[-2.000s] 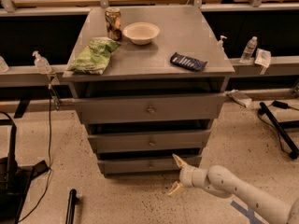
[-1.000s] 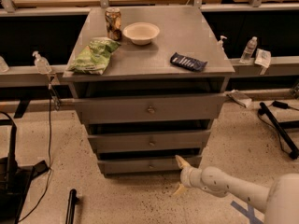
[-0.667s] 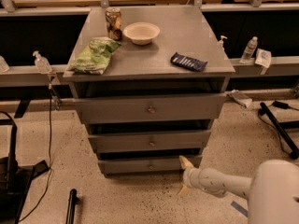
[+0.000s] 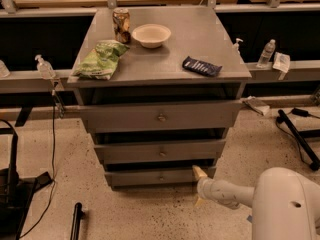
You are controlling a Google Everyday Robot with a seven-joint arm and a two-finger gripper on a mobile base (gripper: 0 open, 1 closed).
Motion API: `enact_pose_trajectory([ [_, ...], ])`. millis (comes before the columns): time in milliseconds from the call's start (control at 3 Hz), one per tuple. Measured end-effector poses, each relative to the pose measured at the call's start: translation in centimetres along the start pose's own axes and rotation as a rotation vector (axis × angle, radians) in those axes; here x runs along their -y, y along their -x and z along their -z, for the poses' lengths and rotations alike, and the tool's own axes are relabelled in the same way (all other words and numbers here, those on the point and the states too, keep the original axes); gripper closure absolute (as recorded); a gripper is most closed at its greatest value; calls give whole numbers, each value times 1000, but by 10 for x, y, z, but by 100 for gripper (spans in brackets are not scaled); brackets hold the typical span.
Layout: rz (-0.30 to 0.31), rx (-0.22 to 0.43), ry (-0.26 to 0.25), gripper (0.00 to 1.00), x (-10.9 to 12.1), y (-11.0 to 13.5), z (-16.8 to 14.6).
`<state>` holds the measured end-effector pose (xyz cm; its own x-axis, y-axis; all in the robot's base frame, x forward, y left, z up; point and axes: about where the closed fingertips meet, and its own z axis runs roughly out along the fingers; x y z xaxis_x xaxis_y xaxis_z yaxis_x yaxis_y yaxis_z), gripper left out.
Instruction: Open bottom drawer
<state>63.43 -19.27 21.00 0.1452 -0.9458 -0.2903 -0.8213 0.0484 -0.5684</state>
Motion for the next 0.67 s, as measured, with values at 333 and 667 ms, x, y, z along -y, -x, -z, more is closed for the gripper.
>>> enact_pose_trajectory([
  [333, 70, -10, -8, 0, 8, -4, -22],
  [667, 114, -37, -5, 0, 18, -5, -42],
])
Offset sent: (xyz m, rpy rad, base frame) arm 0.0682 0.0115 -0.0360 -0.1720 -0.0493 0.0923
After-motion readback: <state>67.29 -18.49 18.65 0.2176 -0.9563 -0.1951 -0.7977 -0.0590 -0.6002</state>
